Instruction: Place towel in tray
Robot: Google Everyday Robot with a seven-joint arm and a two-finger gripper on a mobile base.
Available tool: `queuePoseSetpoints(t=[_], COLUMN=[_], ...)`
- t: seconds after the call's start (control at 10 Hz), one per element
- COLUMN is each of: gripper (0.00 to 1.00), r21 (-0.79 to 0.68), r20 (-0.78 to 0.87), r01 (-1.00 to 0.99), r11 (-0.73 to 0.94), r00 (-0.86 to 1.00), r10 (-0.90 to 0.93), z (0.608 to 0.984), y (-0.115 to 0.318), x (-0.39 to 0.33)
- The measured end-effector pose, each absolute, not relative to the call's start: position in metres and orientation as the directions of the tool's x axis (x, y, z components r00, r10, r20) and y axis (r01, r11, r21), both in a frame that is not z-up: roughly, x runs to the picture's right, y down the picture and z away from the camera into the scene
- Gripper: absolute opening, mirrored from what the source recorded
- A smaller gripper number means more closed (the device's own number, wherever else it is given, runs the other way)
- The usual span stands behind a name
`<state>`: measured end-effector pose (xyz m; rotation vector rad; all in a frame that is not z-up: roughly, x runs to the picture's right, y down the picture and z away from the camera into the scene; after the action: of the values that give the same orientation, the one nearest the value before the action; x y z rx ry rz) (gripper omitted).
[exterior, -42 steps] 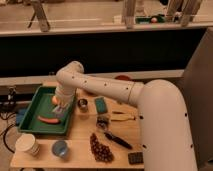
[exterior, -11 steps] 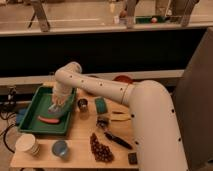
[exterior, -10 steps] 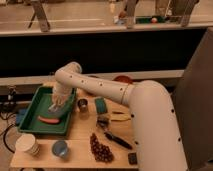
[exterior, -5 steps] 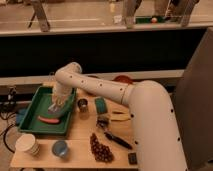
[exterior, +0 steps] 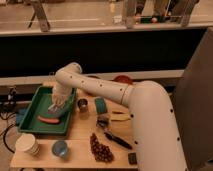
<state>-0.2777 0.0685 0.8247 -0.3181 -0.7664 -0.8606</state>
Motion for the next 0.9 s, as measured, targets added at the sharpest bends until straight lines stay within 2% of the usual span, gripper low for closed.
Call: queuePoseSetpoints(t=[0.6, 0.7, 0.9], gripper=[0.76, 0.80, 0.80], r21=[0.055, 0.056, 0.056], r20=[0.721, 0.722, 0.715], r01=[0.776, 0.776, 0.777], r11=[0.628, 0.628, 0.627], r00=[0.405, 0.403, 0.408], r10=[-0.562, -0.562, -0.568], z=[0.8218, 0.8222, 0.8224], y=[0.0679, 0.0688, 0.0696], x=[-0.2776, -0.2771, -0.2748])
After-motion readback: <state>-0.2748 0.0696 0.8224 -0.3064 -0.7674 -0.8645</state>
